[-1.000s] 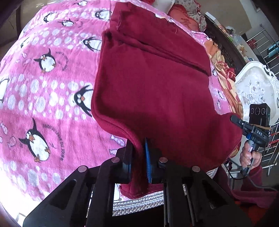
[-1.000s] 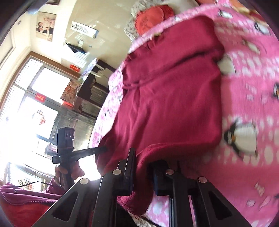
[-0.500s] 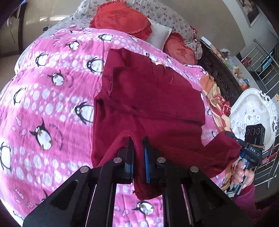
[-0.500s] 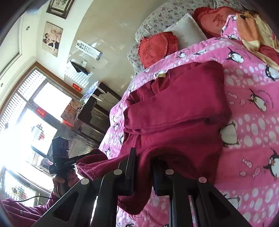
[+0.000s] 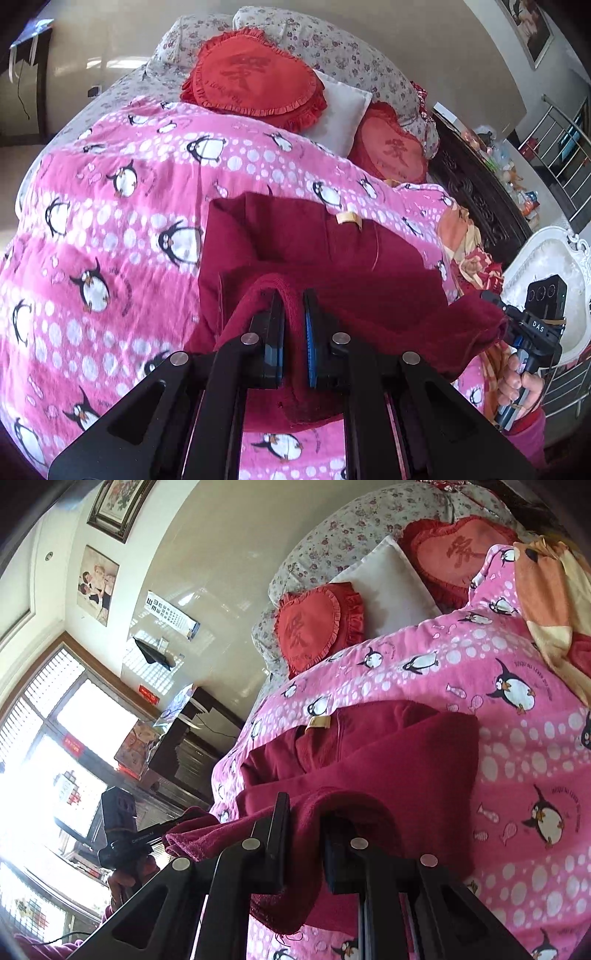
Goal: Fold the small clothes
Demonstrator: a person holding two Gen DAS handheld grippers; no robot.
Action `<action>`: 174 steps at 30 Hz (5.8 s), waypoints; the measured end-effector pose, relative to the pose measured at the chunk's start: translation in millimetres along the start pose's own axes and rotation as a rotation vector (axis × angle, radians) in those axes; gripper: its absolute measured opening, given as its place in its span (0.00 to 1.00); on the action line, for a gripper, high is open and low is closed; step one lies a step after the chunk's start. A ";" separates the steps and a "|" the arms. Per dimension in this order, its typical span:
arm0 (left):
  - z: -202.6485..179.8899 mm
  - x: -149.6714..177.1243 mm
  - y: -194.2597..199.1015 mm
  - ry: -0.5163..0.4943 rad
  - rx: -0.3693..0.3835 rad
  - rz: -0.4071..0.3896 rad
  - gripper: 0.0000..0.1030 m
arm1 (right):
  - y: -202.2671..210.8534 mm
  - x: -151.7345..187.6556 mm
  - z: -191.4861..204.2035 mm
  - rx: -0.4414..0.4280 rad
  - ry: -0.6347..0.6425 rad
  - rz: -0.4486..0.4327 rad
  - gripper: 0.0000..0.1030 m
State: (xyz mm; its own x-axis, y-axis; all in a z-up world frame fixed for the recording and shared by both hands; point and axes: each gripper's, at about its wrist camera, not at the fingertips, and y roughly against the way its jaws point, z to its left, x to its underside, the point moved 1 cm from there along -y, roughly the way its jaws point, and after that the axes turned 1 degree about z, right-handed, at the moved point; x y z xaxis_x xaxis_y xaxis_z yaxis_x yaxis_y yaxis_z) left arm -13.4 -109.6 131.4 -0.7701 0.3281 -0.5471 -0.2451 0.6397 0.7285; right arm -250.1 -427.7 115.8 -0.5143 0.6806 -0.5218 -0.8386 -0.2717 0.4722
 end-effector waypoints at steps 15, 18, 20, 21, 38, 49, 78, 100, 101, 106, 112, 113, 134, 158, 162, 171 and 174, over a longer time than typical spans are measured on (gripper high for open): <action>9.8 -51.4 -51.4 -0.025 -0.099 0.019 0.36 | -58.3 -62.6 -50.0 0.133 -0.154 0.078 0.15; 11.7 -55.8 -34.3 -0.027 -0.117 -0.072 0.71 | -48.1 -65.3 -50.0 0.136 -0.157 0.057 0.21; 14.2 -58.4 -25.4 -0.016 -0.092 -0.097 0.71 | -39.8 -68.1 -47.2 0.135 -0.153 0.025 0.34; 14.2 -58.8 -23.7 -0.016 -0.091 -0.091 0.71 | -33.8 -69.5 -44.1 0.135 -0.142 -0.002 0.38; 24.7 -47.4 -111.0 0.007 -0.274 0.003 0.71 | -98.2 -64.5 -27.7 0.397 0.174 -0.008 0.46; 42.4 -41.1 -121.9 0.041 -0.295 0.000 0.76 | -122.8 -76.1 -52.6 0.443 0.149 0.021 0.46; 76.7 86.2 -55.8 0.123 -0.178 0.058 0.75 | -100.1 8.3 8.1 0.493 0.274 0.211 0.46; 75.5 86.2 -59.8 0.097 -0.195 0.051 0.76 | -210.5 26.1 121.0 0.338 0.465 0.287 0.49; 75.9 86.4 -60.1 0.098 -0.193 0.049 0.76 | -219.6 26.8 122.4 0.341 0.473 0.292 0.49; 77.9 88.6 -61.9 0.098 -0.188 0.038 0.77 | -259.1 28.5 121.3 0.367 0.462 0.311 0.47; 79.9 89.6 -63.4 0.107 -0.173 0.021 0.79 | -294.0 22.3 113.1 0.387 0.403 0.352 0.48; 80.0 89.7 -63.3 0.108 -0.172 0.019 0.79 | -295.2 20.9 114.4 0.389 0.401 0.358 0.48; 96.6 111.2 -50.7 0.104 -0.086 -0.097 0.81 | -376.6 12.4 162.6 0.620 0.588 0.367 0.57; 115.1 66.8 -72.4 0.101 0.124 -0.060 0.80 | -322.7 -7.7 157.2 0.399 0.468 0.341 0.19; 119.7 70.7 -70.0 0.122 0.134 -0.069 0.65 | -328.2 -8.3 157.7 0.418 0.423 0.370 0.35; 127.9 80.0 -60.6 0.134 0.134 -0.081 0.59 | -357.7 19.6 170.5 0.600 0.538 0.431 0.63; 125.6 81.5 -60.9 0.135 0.126 -0.083 0.59 | -366.4 24.6 169.7 0.654 0.581 0.419 0.65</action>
State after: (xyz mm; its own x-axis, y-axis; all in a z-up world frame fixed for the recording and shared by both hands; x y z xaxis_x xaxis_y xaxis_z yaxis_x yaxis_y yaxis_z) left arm 12.7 -34.6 -9.2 -0.8241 0.1800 -0.5371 -0.2418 0.7457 0.6209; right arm 75.0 -196.0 50.5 -0.9046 0.1245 -0.4077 -0.3915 0.1360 0.9101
